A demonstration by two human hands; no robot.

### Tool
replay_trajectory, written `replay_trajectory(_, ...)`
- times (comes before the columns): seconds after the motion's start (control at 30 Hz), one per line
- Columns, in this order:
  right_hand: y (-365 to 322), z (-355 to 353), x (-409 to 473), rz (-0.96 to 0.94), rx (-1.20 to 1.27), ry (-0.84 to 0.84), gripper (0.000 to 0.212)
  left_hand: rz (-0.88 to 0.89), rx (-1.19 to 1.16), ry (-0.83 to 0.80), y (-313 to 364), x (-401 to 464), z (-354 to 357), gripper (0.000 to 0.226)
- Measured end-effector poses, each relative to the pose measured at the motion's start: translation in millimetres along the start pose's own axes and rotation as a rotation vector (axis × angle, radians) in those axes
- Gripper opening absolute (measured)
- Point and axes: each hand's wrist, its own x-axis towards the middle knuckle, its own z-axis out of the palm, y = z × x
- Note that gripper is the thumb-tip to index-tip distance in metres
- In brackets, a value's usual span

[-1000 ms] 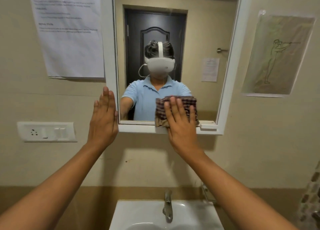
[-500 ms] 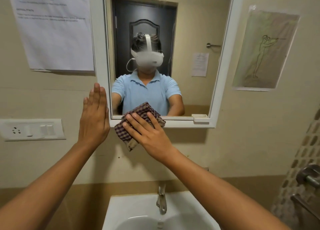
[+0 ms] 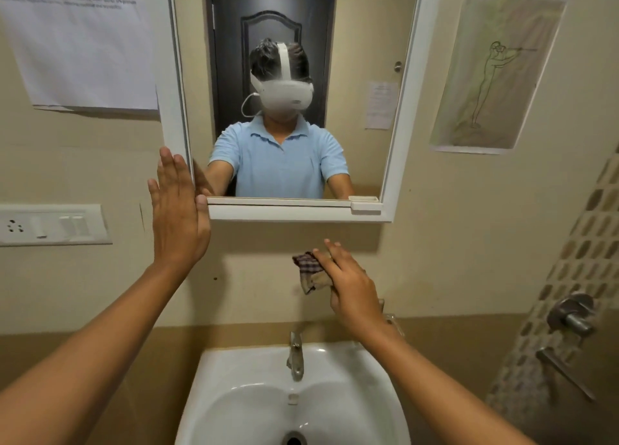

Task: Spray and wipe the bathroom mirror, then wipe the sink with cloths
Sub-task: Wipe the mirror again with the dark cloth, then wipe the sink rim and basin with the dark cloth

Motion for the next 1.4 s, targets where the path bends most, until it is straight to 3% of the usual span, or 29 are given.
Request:
replay_trajectory(0.17, -13, -6, -35, 0.73, 1.044, -0.058, 0.034, -0.027, -0.118, -0.012, 38, -52, 6, 0.072)
replay_trajectory(0.27, -18, -8, -63, 1.075, 1.514, -0.095, 0.024, -0.093, -0.275, -0.143, 70, -112, 18, 0.063)
replay_trajectory(0.4, -26, -10, -88, 1.226, 1.791, -0.2, 0.029, -0.659, -0.631, -0.58, 111, -182, 32, 0.053)
replay_trajectory(0.47, -27, -7, -98, 1.201, 1.836, -0.26, 0.03, -0.794, -0.73, -0.671, 122, -201, 38, 0.04)
replay_trajectory(0.53, -27, -3, -107, 1.126, 1.791, -0.315, 0.034, -0.807, -0.69, -0.666, 128, -211, 39, 0.028)
replay_trajectory(0.67, -25, 13, -130, 1.001, 1.525, -0.376, 0.042, -0.76, -0.532, -0.67, 124, -225, 40, 0.028)
replay_trajectory(0.77, -24, 31, -151, 1.123, 1.459, -0.405, 0.041, -0.765, -0.53, -0.704, 107, -247, 48, 0.013)
replay_trajectory(0.97, -18, 63, -183, 1.407, 1.561, -0.287, 0.025, -0.776, -0.522, -0.838, 75, -298, 70, 0.008)
replay_trajectory(1.1, 3, 83, -188, 1.555, 1.468, -0.162, 0.025, -0.752, -0.472, -0.918, 54, -303, 90, 0.014)
replay_trajectory(1.27, 39, 106, -174, 1.489, 1.086, -0.061, 0.024, -0.73, -0.395, -0.934, 23, -298, 113, 0.008)
replay_trajectory(1.4, 66, 138, -146, 1.25, 0.593, -0.044, 0.011, -0.631, -0.31, -0.959, 10, -292, 135, 0.014)
